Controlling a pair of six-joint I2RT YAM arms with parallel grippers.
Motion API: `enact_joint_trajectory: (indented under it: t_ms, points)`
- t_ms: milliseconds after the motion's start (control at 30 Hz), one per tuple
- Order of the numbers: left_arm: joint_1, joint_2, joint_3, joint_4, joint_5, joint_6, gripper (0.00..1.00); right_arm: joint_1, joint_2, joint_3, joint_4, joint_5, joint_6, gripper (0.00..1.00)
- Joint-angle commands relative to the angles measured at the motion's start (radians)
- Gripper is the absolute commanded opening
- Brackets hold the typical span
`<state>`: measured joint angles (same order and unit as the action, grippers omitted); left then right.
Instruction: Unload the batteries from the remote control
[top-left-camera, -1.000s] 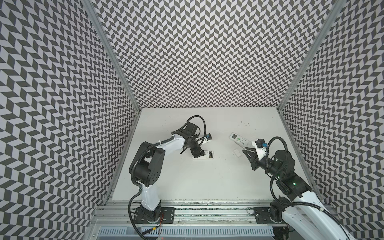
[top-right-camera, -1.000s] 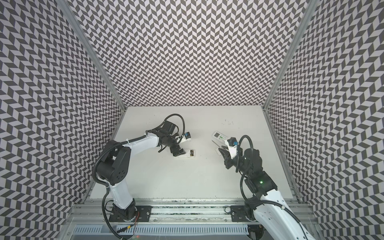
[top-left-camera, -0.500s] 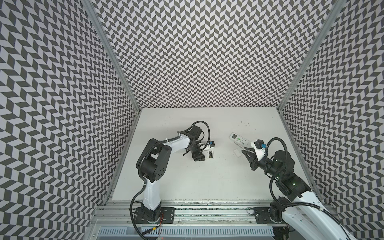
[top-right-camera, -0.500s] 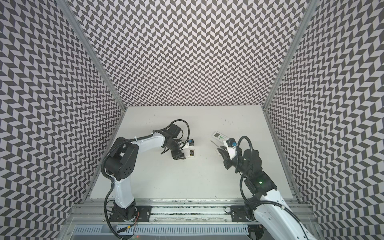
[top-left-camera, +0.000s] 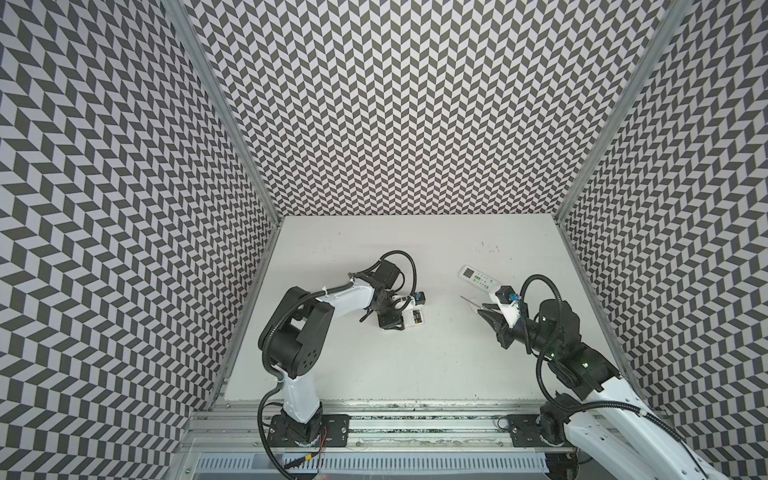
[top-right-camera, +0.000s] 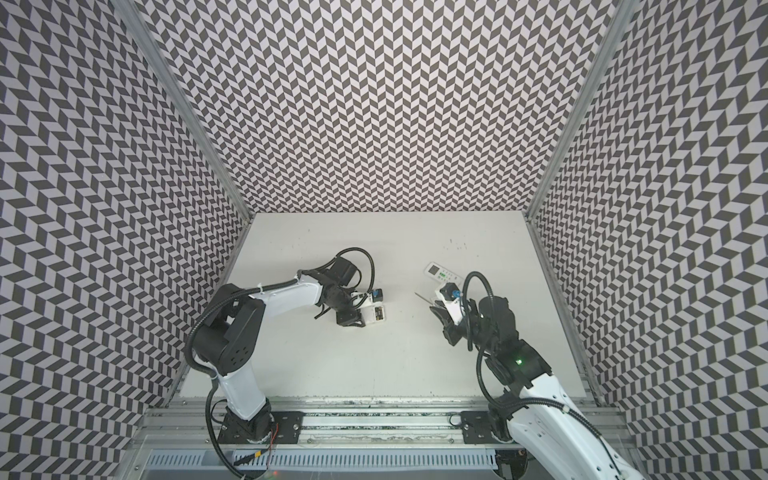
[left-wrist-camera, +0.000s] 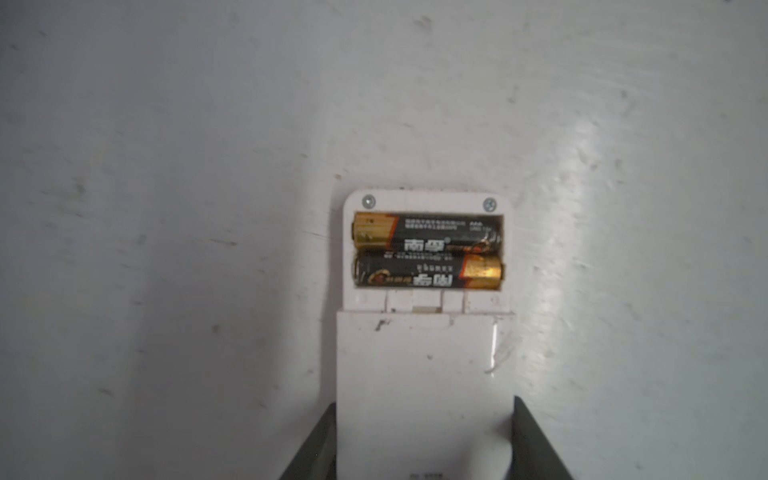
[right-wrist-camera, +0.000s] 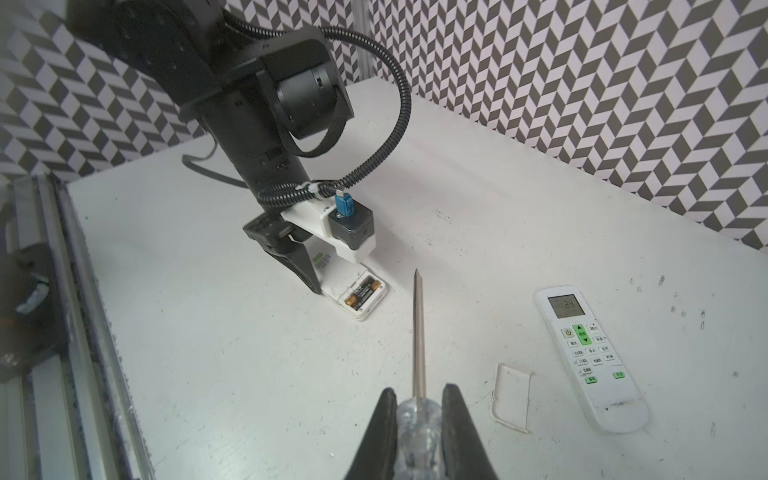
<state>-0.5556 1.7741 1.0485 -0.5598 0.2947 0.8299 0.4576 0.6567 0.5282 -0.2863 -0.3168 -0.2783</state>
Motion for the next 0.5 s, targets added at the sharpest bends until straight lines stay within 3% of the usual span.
enact_joint_trajectory:
  t_ms: [0,167,467]
  points:
    - [-0.044,-0.088,-0.082,-0.021,0.047,0.028,0.4,0.032,0.009,0.053,-0.088,-0.019,-0.172,0.0]
    - [-0.076,-0.156,-0.178,0.022,0.068,0.035,0.38,0.136,0.071,0.075,-0.167,-0.012,-0.282,0.0]
    - [-0.077,-0.234,-0.254,0.044,0.087,0.067,0.35,0.304,0.265,0.114,-0.2,-0.046,-0.324,0.0]
